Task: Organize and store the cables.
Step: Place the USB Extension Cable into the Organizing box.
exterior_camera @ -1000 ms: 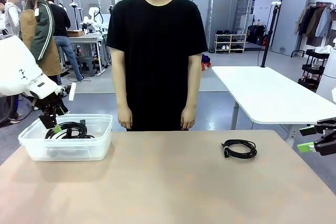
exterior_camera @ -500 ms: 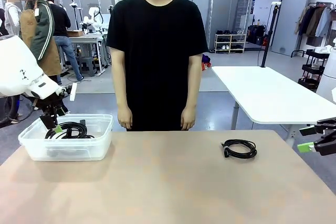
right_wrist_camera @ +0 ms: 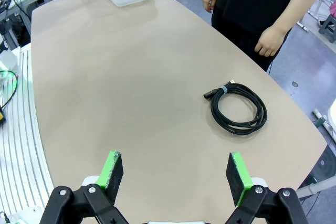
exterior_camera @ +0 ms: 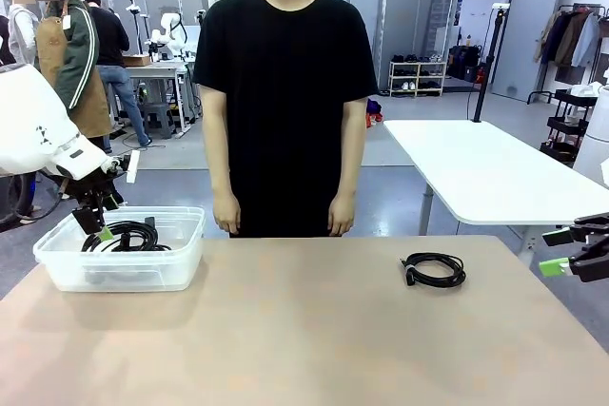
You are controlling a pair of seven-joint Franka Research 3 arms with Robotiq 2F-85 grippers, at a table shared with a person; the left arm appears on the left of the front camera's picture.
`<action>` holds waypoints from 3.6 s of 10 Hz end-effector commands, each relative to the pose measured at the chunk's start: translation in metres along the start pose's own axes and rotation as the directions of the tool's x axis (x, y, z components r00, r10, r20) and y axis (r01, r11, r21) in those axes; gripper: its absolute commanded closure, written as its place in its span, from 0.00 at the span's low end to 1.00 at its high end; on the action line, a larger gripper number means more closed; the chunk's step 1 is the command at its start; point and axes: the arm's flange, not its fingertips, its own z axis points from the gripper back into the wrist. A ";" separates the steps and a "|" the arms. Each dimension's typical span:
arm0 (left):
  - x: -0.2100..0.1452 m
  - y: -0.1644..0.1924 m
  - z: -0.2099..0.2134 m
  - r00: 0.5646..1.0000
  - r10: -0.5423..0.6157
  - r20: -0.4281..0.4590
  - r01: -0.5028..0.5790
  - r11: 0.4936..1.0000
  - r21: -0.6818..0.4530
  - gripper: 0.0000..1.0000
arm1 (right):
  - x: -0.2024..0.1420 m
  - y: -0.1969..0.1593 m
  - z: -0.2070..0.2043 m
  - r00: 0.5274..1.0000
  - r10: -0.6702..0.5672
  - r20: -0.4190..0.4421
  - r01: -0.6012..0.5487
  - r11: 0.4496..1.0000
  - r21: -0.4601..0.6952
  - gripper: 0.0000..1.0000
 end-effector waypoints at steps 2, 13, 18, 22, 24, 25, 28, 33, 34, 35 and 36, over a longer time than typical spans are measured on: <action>-0.004 0.002 -0.001 1.000 -0.019 -0.001 0.019 1.000 0.000 0.00 | 0.001 -0.001 0.000 1.000 -0.009 0.012 0.009 1.000 0.000 0.00; -0.081 -0.129 0.106 0.934 0.123 0.336 -0.104 0.992 -0.073 0.00 | 0.001 -0.001 0.000 1.000 -0.009 0.012 0.009 1.000 0.000 0.00; -0.137 -0.170 0.085 0.852 0.225 0.474 -0.201 0.974 -0.100 0.00 | 0.001 -0.001 0.000 1.000 -0.009 0.012 0.009 1.000 0.000 0.00; -0.138 -0.172 0.092 0.864 0.247 0.439 -0.216 0.969 -0.121 0.00 | 0.001 -0.001 0.000 1.000 -0.009 0.012 0.009 1.000 0.000 0.00; -0.138 -0.172 0.092 0.864 0.247 0.439 -0.216 0.969 -0.121 0.00 | 0.001 -0.001 0.000 1.000 -0.009 0.012 0.009 1.000 0.000 0.00; -0.138 -0.172 0.092 0.864 0.247 0.439 -0.216 0.969 -0.121 0.00 | 0.001 -0.001 0.000 1.000 -0.009 0.012 0.009 1.000 0.000 0.00; -0.138 -0.172 0.092 0.864 0.247 0.439 -0.216 0.969 -0.121 0.00 | 0.056 -0.005 -0.054 0.990 -0.072 -0.124 0.066 0.997 -0.048 0.00; -0.138 -0.172 0.092 0.864 0.247 0.439 -0.216 0.969 -0.121 0.00 | 0.144 -0.033 -0.196 0.887 -0.283 -0.364 0.212 0.952 -0.223 0.00; -0.138 -0.172 0.092 0.864 0.247 0.439 -0.216 0.969 -0.121 0.00 | 0.152 -0.037 -0.222 0.854 -0.327 -0.405 0.240 0.938 -0.250 0.00; -0.138 -0.172 0.092 0.864 0.247 0.439 -0.216 0.969 -0.121 0.00 | 0.158 -0.043 -0.246 0.818 -0.376 -0.435 0.256 0.915 -0.311 0.00; -0.138 -0.172 0.092 0.864 0.247 0.439 -0.216 0.969 -0.121 0.00 | 0.161 -0.048 -0.263 0.789 -0.416 -0.452 0.284 0.900 -0.332 0.00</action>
